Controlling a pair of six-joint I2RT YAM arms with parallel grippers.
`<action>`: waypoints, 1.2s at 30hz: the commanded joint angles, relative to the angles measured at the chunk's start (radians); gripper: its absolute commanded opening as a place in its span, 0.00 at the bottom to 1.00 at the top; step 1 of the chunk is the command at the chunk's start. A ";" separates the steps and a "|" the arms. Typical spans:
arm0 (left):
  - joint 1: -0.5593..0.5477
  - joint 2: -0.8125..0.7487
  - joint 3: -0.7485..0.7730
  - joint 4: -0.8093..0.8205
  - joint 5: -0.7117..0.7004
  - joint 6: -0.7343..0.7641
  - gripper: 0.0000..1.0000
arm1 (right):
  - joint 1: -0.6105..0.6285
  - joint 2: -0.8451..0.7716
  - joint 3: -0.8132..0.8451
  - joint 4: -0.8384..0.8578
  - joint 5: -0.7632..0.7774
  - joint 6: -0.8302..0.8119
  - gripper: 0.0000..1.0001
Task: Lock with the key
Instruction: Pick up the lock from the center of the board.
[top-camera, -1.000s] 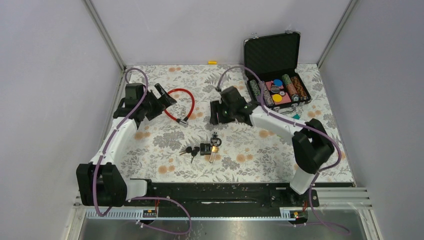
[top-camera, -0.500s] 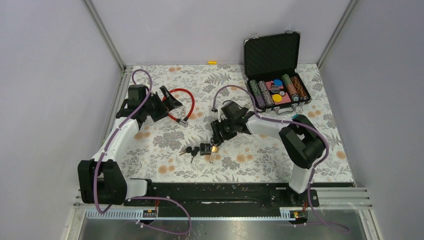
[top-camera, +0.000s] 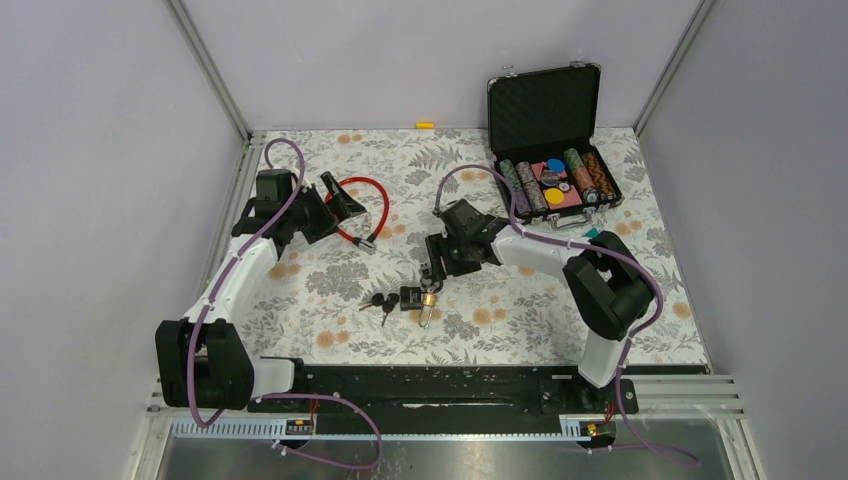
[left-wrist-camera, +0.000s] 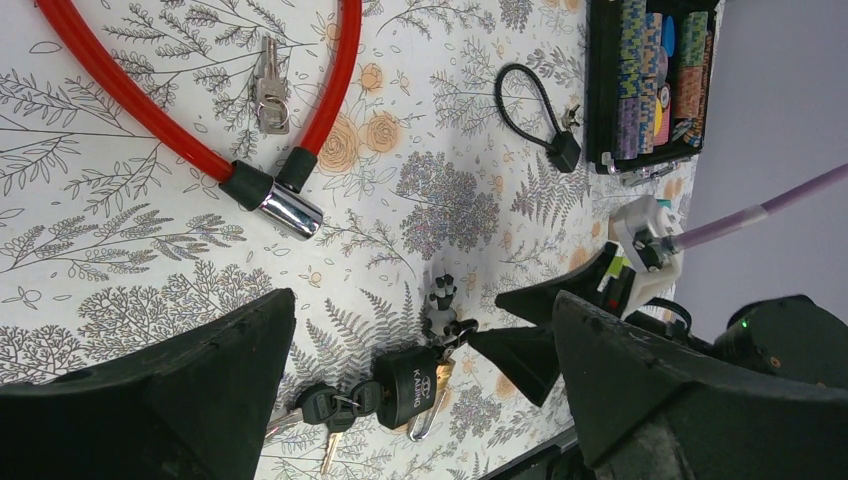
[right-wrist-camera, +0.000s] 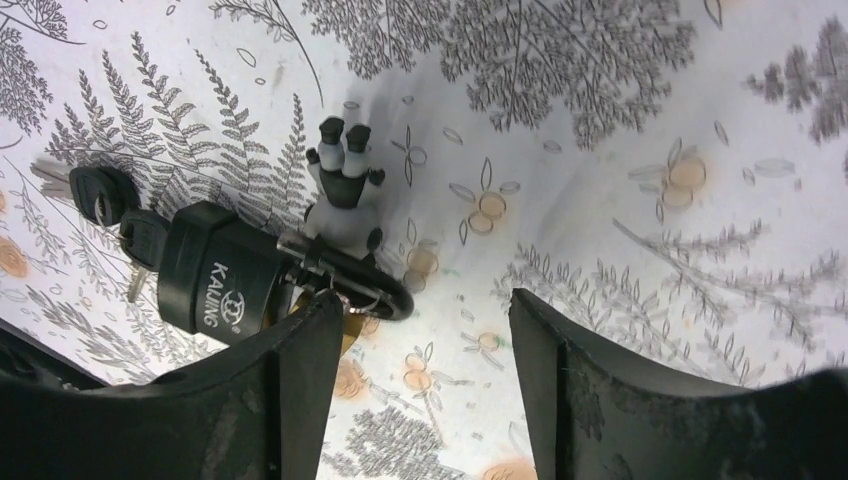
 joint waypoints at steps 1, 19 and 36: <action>-0.002 -0.011 0.011 0.038 -0.018 0.006 0.99 | 0.074 -0.076 0.023 -0.109 0.138 0.177 0.69; -0.003 -0.048 -0.050 0.052 -0.012 -0.015 0.99 | 0.211 0.042 0.125 -0.260 0.275 0.526 0.68; -0.003 -0.057 -0.054 0.047 -0.014 -0.012 0.99 | 0.228 0.058 0.153 -0.346 0.431 0.581 0.49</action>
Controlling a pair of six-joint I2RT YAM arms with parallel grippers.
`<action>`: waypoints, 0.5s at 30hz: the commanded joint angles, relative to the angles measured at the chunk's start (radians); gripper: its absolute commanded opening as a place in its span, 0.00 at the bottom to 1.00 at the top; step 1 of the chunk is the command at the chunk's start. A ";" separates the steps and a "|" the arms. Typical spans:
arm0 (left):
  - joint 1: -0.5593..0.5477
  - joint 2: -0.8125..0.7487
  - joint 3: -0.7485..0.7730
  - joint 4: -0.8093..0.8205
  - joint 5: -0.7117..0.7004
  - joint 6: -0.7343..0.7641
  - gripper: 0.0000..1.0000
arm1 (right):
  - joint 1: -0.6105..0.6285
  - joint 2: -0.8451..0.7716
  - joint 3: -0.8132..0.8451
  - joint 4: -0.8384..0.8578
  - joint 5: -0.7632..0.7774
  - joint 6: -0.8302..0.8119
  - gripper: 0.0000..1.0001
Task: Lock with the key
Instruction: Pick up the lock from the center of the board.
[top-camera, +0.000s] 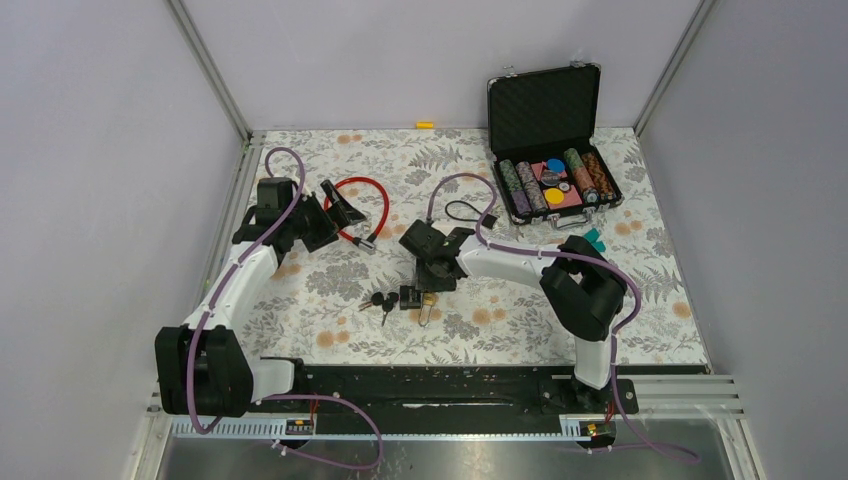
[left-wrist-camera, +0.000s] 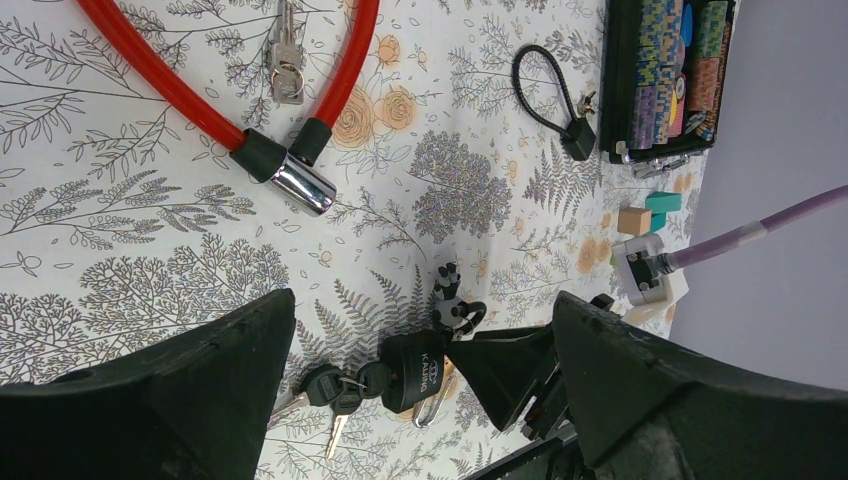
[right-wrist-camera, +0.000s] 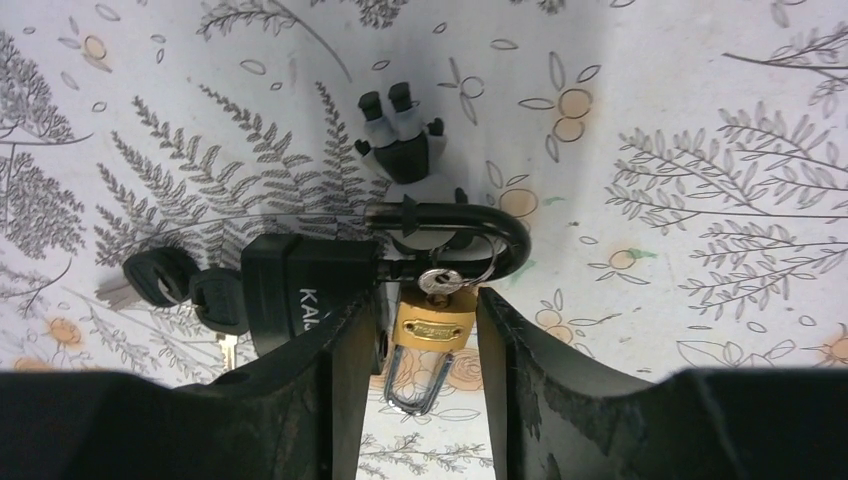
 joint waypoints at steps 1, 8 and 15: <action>-0.003 -0.023 0.005 0.048 -0.005 -0.002 0.99 | 0.009 -0.030 -0.033 -0.082 0.091 0.033 0.49; -0.002 -0.025 0.002 0.049 0.000 -0.002 0.99 | 0.022 0.010 -0.022 -0.063 0.043 0.033 0.50; -0.003 -0.034 -0.009 0.048 -0.003 -0.002 0.99 | 0.043 0.030 -0.008 -0.059 -0.003 -0.017 0.55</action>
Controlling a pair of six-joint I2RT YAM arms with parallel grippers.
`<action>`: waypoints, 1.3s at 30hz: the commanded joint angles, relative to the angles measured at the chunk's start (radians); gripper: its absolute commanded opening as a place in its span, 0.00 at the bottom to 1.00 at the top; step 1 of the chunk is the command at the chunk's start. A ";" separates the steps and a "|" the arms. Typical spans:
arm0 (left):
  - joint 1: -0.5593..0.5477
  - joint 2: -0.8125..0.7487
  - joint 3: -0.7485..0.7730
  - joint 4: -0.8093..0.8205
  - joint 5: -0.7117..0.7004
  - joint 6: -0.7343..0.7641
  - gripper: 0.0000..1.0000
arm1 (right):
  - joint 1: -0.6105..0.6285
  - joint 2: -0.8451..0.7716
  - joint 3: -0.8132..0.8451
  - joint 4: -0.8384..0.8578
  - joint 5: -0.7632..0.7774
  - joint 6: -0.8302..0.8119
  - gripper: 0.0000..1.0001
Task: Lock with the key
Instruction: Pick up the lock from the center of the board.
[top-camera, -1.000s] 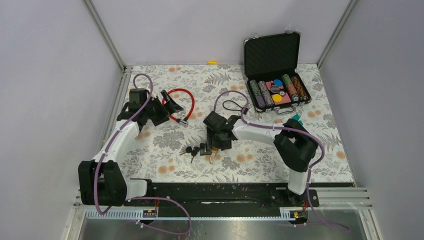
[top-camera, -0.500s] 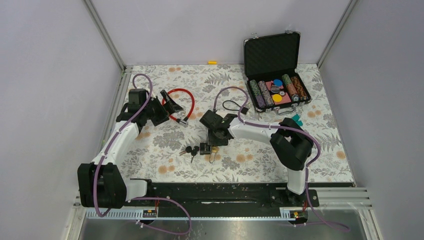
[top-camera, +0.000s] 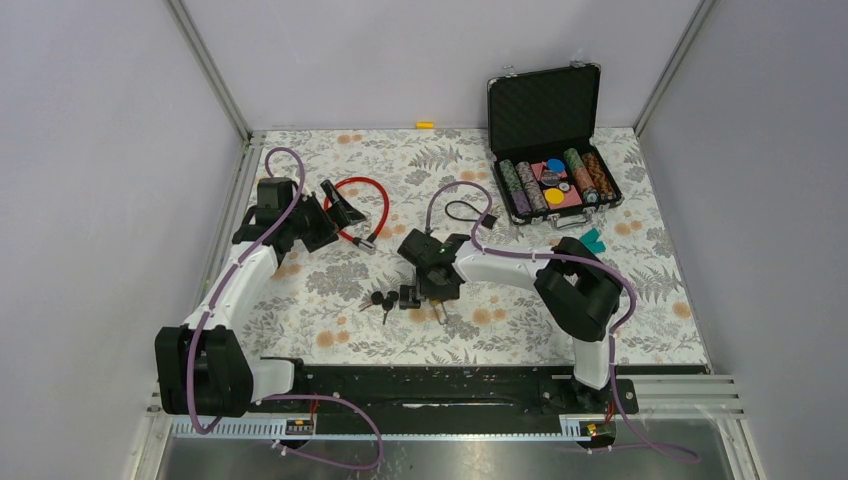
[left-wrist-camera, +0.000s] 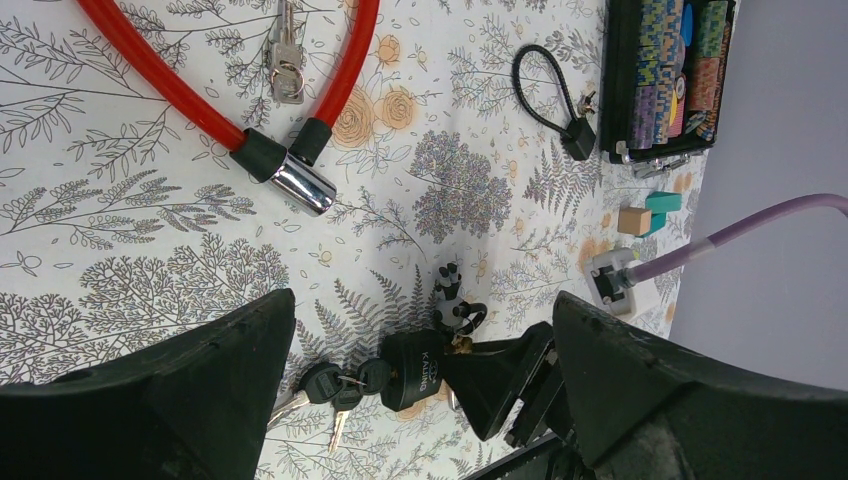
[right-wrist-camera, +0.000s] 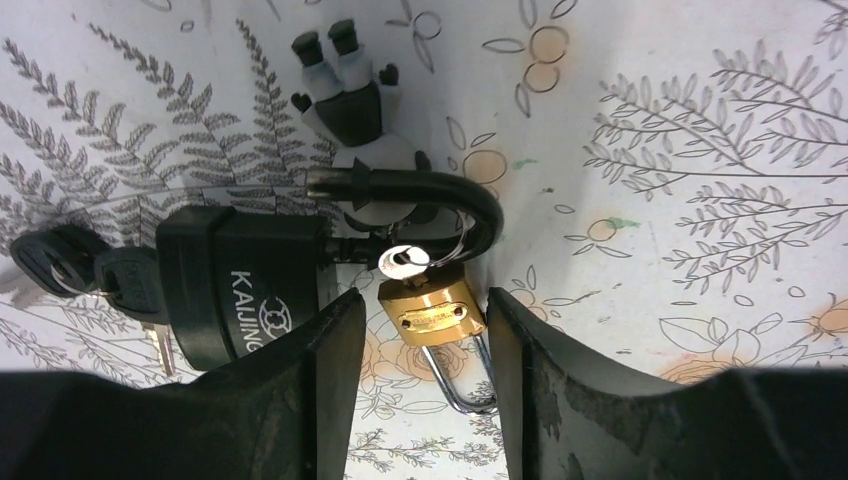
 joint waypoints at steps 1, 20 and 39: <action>-0.003 -0.034 -0.009 0.048 -0.003 -0.001 0.99 | 0.024 0.022 0.015 -0.021 -0.031 -0.037 0.55; -0.003 -0.041 -0.003 0.048 0.005 -0.006 0.99 | 0.026 -0.101 0.097 0.029 -0.048 -0.324 0.13; -0.003 -0.049 -0.009 0.046 0.001 -0.004 0.99 | -0.048 -0.089 0.010 0.571 -0.629 -0.124 0.14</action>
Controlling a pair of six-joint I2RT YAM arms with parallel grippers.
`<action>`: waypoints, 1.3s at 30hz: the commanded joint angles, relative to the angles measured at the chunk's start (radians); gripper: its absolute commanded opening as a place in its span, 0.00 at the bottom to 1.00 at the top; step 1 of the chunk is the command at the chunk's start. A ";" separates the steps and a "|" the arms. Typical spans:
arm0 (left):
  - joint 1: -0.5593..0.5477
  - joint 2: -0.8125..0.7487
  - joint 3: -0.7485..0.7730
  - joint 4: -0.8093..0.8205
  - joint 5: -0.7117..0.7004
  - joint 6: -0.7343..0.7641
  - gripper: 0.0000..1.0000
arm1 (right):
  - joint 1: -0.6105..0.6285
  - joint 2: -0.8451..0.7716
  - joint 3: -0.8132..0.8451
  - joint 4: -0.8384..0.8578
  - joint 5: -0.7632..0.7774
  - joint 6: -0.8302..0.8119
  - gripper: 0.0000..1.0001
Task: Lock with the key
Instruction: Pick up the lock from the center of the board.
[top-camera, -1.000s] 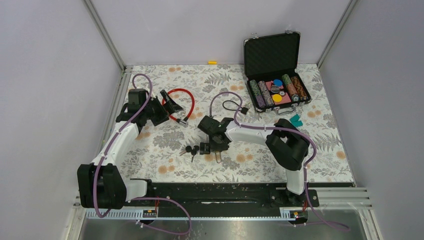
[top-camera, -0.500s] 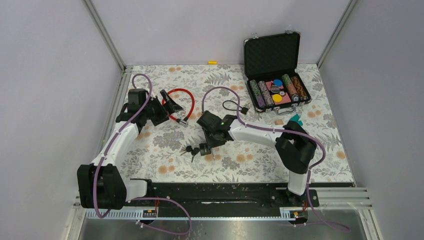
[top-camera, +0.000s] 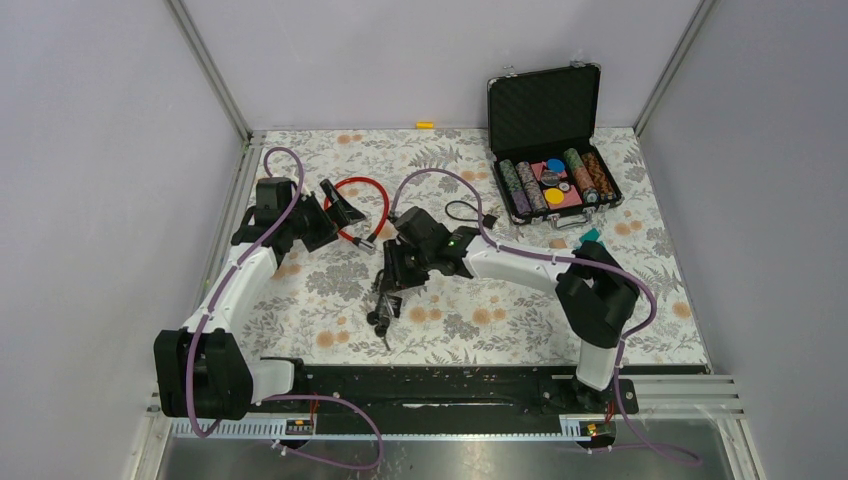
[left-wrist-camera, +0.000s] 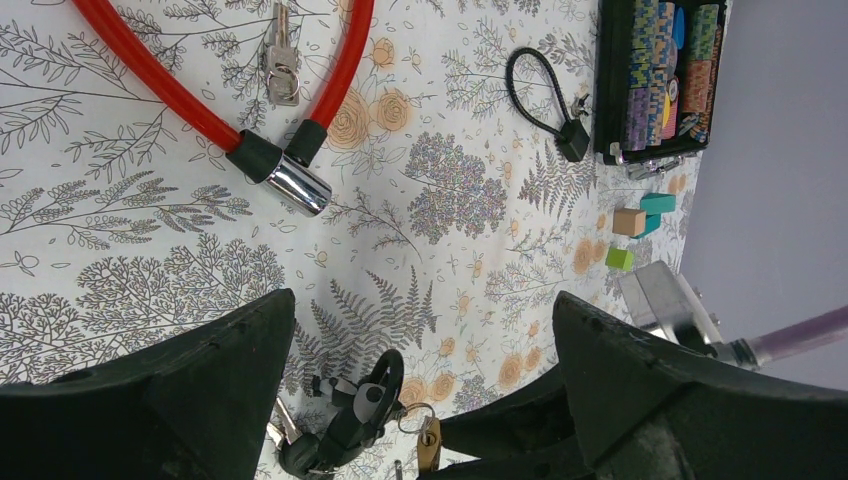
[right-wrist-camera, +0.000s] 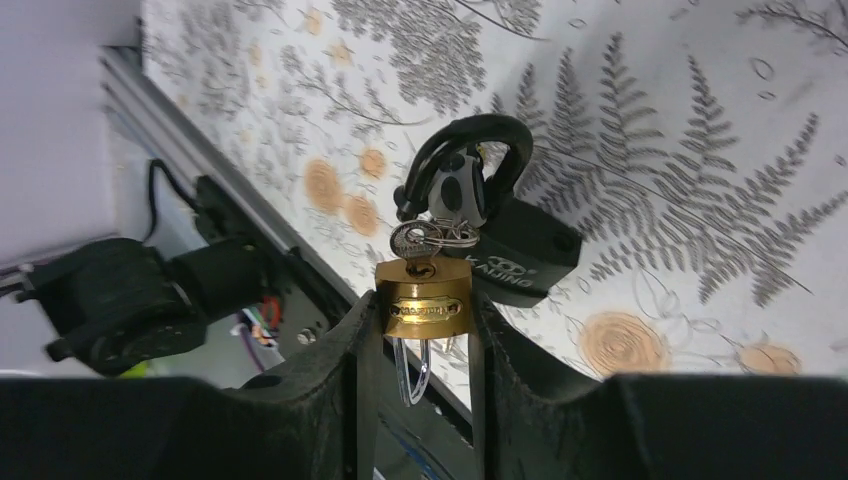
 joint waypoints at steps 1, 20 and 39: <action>-0.003 -0.036 -0.009 0.044 0.000 0.001 0.99 | -0.037 0.000 -0.003 0.230 -0.159 0.091 0.14; -0.003 -0.017 -0.055 0.029 -0.007 -0.005 0.99 | -0.037 0.112 0.056 -0.169 -0.325 -0.321 0.09; -0.006 0.017 -0.059 -0.014 0.006 0.010 0.93 | -0.067 -0.065 0.083 -0.067 -0.375 -0.210 0.07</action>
